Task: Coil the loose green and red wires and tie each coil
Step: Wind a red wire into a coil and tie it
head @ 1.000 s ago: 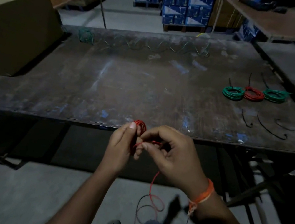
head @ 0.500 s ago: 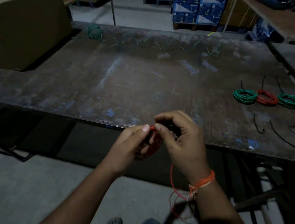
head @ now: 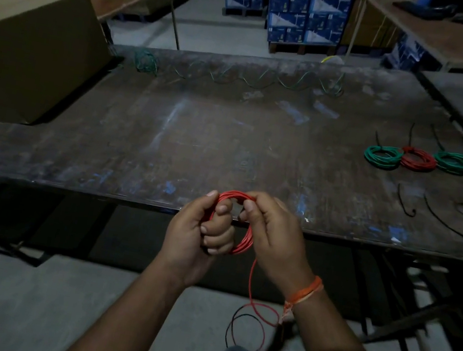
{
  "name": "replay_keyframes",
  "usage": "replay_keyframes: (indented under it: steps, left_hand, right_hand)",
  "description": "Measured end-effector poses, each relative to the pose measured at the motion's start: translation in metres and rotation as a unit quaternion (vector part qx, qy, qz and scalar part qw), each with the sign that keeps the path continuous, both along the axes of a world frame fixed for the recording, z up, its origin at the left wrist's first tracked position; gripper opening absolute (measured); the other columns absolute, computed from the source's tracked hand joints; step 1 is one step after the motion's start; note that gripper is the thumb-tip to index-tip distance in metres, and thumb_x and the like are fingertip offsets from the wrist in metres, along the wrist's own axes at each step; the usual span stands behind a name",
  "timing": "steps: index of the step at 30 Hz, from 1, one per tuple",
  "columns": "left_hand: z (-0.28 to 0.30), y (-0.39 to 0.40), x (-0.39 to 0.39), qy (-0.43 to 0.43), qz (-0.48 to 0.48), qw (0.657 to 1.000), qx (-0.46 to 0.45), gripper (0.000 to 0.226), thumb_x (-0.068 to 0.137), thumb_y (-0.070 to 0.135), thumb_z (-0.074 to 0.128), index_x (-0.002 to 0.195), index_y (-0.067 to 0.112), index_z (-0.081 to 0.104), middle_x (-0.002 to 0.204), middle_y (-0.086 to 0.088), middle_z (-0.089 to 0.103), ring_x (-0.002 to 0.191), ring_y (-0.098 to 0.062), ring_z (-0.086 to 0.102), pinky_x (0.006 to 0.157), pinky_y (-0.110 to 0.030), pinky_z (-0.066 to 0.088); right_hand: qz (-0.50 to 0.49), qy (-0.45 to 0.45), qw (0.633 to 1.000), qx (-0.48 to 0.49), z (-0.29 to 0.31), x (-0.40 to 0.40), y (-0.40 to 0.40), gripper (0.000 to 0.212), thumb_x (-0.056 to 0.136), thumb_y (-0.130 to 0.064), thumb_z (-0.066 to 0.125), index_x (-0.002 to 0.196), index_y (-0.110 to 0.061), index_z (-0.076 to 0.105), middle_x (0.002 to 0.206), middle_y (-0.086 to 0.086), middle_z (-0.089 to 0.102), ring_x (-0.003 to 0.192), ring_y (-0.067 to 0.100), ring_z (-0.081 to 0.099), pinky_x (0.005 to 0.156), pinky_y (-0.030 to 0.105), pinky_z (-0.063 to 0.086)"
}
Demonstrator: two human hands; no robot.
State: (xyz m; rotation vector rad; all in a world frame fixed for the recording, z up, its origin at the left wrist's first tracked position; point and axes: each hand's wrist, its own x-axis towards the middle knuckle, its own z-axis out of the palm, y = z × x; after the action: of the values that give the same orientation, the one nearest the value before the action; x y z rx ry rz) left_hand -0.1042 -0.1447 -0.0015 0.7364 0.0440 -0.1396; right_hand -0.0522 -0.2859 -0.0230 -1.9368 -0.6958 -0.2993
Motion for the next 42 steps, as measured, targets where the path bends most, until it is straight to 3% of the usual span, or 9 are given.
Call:
replay_keyframes:
  steps: [7, 12, 18, 22, 26, 31, 35, 39, 42]
  left_hand:
    - [0.005, -0.010, 0.009, 0.031, -0.030, 0.998, -0.051, 0.037, 0.100, 0.032, 0.036, 0.070, 0.017, 0.052, 0.042, 0.012, 0.031, 0.038, -0.005, 0.012, 0.038, -0.020, 0.012]
    - [0.003, -0.012, 0.016, 0.047, -0.034, 0.997, -0.054, 0.035, 0.099, 0.032, 0.037, 0.070, 0.018, 0.051, 0.042, 0.012, 0.030, 0.037, -0.005, 0.013, 0.038, -0.019, 0.012]
    - [0.003, -0.019, 0.021, 0.059, 0.004, 0.998, -0.032, 0.034, 0.097, 0.031, 0.040, 0.067, 0.018, 0.047, 0.041, 0.011, 0.027, 0.030, -0.001, 0.024, 0.035, -0.018, 0.011]
    - [0.005, -0.025, 0.025, 0.050, 0.006, 0.999, -0.018, 0.038, 0.099, 0.032, 0.040, 0.065, 0.018, 0.049, 0.041, 0.011, 0.026, 0.030, 0.000, 0.022, 0.035, -0.019, 0.009]
    - [0.008, -0.027, 0.027, 0.049, -0.025, 0.997, -0.049, 0.042, 0.099, 0.041, 0.038, 0.067, 0.017, 0.051, 0.041, 0.011, 0.026, 0.036, -0.005, 0.010, 0.038, -0.020, 0.010]
    - [0.010, -0.029, 0.024, 0.035, -0.024, 0.998, -0.039, 0.037, 0.099, 0.033, 0.037, 0.069, 0.016, 0.050, 0.042, 0.011, 0.028, 0.035, -0.004, 0.014, 0.038, -0.020, 0.011]
    - [0.011, -0.034, 0.021, 0.037, 0.012, 0.999, -0.020, 0.038, 0.100, 0.029, 0.037, 0.067, 0.016, 0.048, 0.041, 0.011, 0.026, 0.034, -0.005, 0.011, 0.034, -0.019, 0.010]
    - [0.006, -0.032, 0.016, 0.053, 0.049, 0.997, -0.030, 0.042, 0.103, 0.029, 0.036, 0.064, 0.017, 0.050, 0.040, 0.011, 0.026, 0.028, -0.001, 0.022, 0.030, -0.017, 0.016]
    - [0.007, -0.021, 0.013, 0.057, 0.081, 0.993, -0.061, 0.040, 0.101, 0.028, 0.037, 0.065, 0.018, 0.049, 0.041, 0.011, 0.026, 0.031, -0.002, 0.016, 0.033, -0.018, 0.012]
  right_hand:
    - [-0.069, -0.010, 0.998, -0.009, -0.007, 0.005, 0.001, 0.034, 0.106, -0.034, 0.035, 0.093, -0.016, 0.061, 0.076, -0.015, 0.047, 0.070, 0.006, 0.046, 0.060, 0.020, 0.033]
    - [-0.054, 0.039, 0.998, 0.001, -0.006, 0.007, -0.005, 0.032, 0.108, -0.032, 0.037, 0.095, -0.016, 0.061, 0.074, -0.012, 0.052, 0.068, 0.008, 0.053, 0.059, 0.029, 0.043]
    - [0.041, 0.215, 0.963, 0.157, 0.002, 0.007, -0.005, 0.040, 0.109, -0.032, 0.039, 0.089, -0.001, 0.056, 0.061, -0.004, 0.047, 0.055, 0.009, 0.046, 0.052, 0.030, 0.040]
    - [0.001, 0.196, 0.969, 0.153, 0.003, 0.009, -0.003, 0.043, 0.109, -0.032, 0.040, 0.084, 0.001, 0.053, 0.062, 0.001, 0.045, 0.054, 0.008, 0.043, 0.050, 0.024, 0.037]
    - [-0.039, 0.142, 0.981, 0.130, 0.001, 0.012, -0.003, 0.040, 0.106, -0.043, 0.037, 0.074, -0.020, 0.048, 0.059, -0.006, 0.045, 0.054, 0.011, 0.046, 0.053, 0.041, 0.041]
    - [-0.050, 0.117, 0.983, 0.134, 0.001, 0.008, -0.004, 0.038, 0.108, -0.038, 0.037, 0.073, -0.025, 0.047, 0.059, -0.006, 0.045, 0.053, 0.009, 0.046, 0.051, 0.040, 0.040]
    - [-0.023, 0.141, 0.977, 0.158, 0.001, 0.006, -0.007, 0.038, 0.106, -0.040, 0.039, 0.078, -0.019, 0.052, 0.059, -0.005, 0.047, 0.054, 0.011, 0.047, 0.053, 0.038, 0.041]
    - [0.041, 0.192, 0.969, 0.150, -0.002, 0.003, -0.016, 0.035, 0.109, -0.036, 0.039, 0.089, -0.016, 0.060, 0.062, 0.000, 0.055, 0.058, 0.014, 0.052, 0.058, 0.035, 0.044]
    - [0.071, 0.248, 0.958, 0.129, -0.011, 0.001, -0.026, 0.037, 0.104, -0.049, 0.041, 0.093, -0.021, 0.062, 0.067, -0.002, 0.060, 0.061, 0.014, 0.058, 0.058, 0.034, 0.048]
